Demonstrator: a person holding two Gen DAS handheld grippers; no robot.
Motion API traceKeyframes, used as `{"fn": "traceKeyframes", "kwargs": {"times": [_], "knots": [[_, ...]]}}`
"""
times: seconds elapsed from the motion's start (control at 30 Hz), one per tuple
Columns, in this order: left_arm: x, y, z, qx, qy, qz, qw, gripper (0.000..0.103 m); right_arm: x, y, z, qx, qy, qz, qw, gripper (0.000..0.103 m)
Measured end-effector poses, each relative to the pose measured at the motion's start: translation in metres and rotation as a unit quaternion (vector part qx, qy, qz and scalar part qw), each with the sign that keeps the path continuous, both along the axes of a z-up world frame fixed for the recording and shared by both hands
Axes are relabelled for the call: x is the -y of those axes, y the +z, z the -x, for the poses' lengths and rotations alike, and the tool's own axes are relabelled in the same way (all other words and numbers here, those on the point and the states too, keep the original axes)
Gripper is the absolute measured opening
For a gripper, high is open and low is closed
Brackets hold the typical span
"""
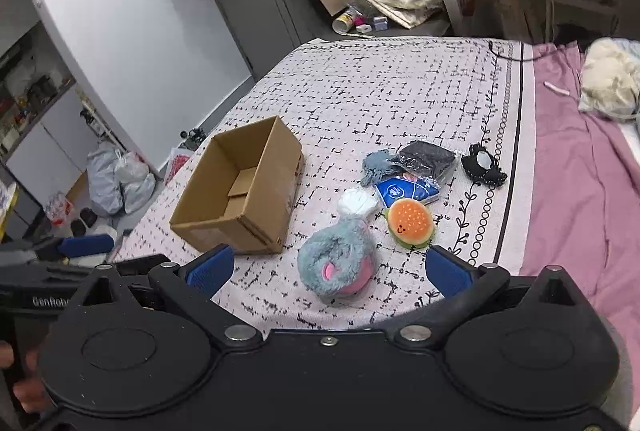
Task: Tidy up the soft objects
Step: 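Move the left gripper toward the grey-blue plush mouse, then close the left gripper on the grey-blue plush mouse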
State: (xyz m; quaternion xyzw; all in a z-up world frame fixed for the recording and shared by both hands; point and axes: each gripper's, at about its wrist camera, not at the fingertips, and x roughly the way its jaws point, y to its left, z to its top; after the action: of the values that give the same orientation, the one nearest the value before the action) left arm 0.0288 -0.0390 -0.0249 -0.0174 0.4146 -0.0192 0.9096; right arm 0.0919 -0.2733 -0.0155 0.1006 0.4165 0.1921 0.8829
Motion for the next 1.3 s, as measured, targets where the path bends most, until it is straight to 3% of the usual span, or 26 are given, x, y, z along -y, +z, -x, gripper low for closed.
{"fn": "traceKeyframes", "kwargs": {"times": [0.07,0.13,0.3,0.4,0.5,0.63,0.77,0.9,1.3], "knots": [[0.002,-0.004,-0.007,0.0,0.002,0.003,1.0,0.1,-0.001,-0.005,-0.007,-0.006,-0.006,-0.001,1.0,0.102],[0.003,-0.009,-0.016,-0.008,0.006,0.007,0.9999,0.1,-0.005,-0.011,-0.015,-0.015,-0.014,0.014,1.0,0.096],[0.004,-0.027,-0.034,-0.022,0.01,0.023,0.9994,0.096,-0.011,-0.028,-0.029,-0.055,-0.028,-0.007,0.998,0.079],[0.004,-0.036,-0.043,-0.031,0.01,0.037,0.9988,0.09,-0.01,-0.037,-0.035,-0.084,-0.053,-0.021,0.995,0.078],[0.004,-0.046,-0.054,-0.04,0.01,0.05,0.9979,0.084,-0.007,-0.041,-0.042,-0.085,-0.086,-0.032,0.992,0.079],[0.002,-0.06,-0.067,-0.054,0.014,0.069,0.996,0.07,-0.013,-0.051,-0.054,-0.097,-0.096,-0.034,0.99,0.078],[0.001,-0.074,-0.078,-0.072,0.017,0.088,0.9934,0.062,-0.016,-0.063,-0.066,-0.123,-0.096,-0.03,0.987,0.074],[0.003,-0.088,-0.089,-0.09,0.01,0.111,0.9896,0.058,-0.017,-0.076,-0.076,-0.153,-0.1,-0.023,0.983,0.061],[0.008,-0.125,-0.111,-0.139,-0.005,0.149,0.9789,0.047,-0.028,-0.104,-0.093,-0.194,-0.093,-0.015,0.977,0.053]]}}
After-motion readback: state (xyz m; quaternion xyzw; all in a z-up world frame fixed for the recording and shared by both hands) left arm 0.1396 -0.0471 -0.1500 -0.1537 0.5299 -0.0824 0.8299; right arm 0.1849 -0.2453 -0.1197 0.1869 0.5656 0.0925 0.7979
